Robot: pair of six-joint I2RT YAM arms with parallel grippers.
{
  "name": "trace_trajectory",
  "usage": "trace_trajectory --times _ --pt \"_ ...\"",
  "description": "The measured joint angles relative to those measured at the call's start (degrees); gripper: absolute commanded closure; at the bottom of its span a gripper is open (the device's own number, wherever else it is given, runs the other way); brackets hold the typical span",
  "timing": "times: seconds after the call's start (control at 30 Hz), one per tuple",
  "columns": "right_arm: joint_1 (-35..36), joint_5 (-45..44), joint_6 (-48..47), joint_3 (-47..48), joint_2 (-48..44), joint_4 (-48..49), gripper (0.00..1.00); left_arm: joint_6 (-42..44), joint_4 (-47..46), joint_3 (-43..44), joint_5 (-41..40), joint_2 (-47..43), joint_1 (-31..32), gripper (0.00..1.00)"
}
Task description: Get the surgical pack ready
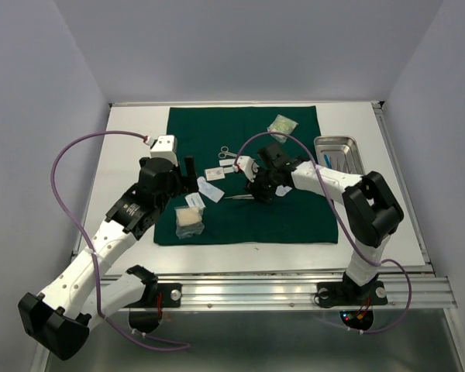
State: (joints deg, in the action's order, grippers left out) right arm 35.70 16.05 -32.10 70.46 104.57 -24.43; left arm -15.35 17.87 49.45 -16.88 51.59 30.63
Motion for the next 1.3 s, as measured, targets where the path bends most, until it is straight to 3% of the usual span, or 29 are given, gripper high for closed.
trace_trajectory --times 0.67,0.7,0.83,0.97,1.3 --pt "0.02 -1.75 1.73 -0.46 3.74 3.80 0.40 0.00 0.00 -0.09 -0.02 0.00 0.00 0.01" --pt "0.02 -1.70 1.88 -0.68 3.74 4.26 0.41 0.00 0.00 -0.09 0.00 0.00 0.00 0.01" --pt "0.02 -1.36 2.12 -0.81 3.87 4.92 0.65 -0.02 0.00 -0.09 0.00 0.00 0.00 0.01" --pt "0.07 -1.03 2.80 -0.79 4.20 5.62 0.76 -0.02 0.00 -0.11 -0.02 0.00 0.00 0.01" --pt "0.26 -1.77 3.91 -1.46 3.26 6.01 0.78 0.00 0.00 -0.22 0.00 0.00 0.00 0.01"
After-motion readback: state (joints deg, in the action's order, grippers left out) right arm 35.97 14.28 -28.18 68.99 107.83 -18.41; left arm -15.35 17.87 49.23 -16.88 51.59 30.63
